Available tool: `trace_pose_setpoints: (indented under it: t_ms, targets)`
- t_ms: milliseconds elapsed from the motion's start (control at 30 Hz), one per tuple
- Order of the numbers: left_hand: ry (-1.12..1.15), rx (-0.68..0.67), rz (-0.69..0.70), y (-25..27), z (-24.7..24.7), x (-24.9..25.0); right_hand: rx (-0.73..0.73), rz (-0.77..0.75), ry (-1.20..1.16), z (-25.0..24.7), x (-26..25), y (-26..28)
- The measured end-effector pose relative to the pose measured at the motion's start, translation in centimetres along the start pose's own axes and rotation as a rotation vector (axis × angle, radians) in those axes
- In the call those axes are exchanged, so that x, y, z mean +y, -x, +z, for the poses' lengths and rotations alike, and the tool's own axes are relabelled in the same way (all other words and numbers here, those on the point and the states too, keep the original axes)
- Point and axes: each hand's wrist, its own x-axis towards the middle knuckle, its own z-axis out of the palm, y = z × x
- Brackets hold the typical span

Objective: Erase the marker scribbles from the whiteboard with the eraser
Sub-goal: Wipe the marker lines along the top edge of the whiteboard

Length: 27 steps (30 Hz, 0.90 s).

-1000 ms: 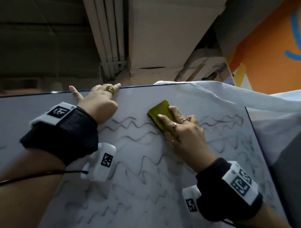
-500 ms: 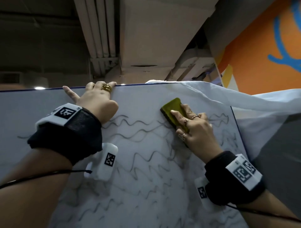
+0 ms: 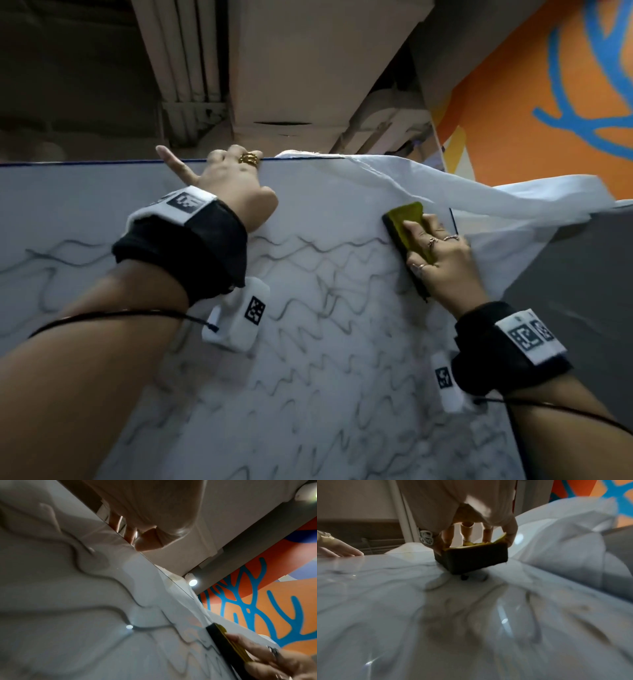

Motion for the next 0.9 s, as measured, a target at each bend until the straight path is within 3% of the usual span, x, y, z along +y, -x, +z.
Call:
trace_pose_setpoints:
  t_ms: [100,233,433,533,633,700,900]
  targets:
    - [0.014,-0.008,0.069,-0.6,1.1,3.1,-0.004,-0.007,0.017,-0.1,-0.5,-1.2]
    - [0.027,-0.011,0.087,-1.0,1.9,6.1,-0.002,-0.047,-0.053,-0.1,0.5,2.3]
    - [0.074,0.012,0.036,-1.4,2.8,6.6,-0.024,0.096,0.051,-2.1,4.0,0.2]
    - [0.076,0.022,0.027,-1.3,2.7,6.8,-0.011,0.028,-0.008,-1.8,2.7,-0.2]
    - [0.096,0.037,0.029,-1.3,2.9,6.4,0.03,-0.088,-0.004,-0.8,3.2,2.8]
    - [0.102,0.043,0.044,-1.2,2.7,6.3,0.043,-0.057,0.003,-0.7,4.3,4.0]
    - [0.184,0.029,0.094,-1.1,2.5,6.1,0.001,0.076,0.057,-1.8,4.5,-1.4]
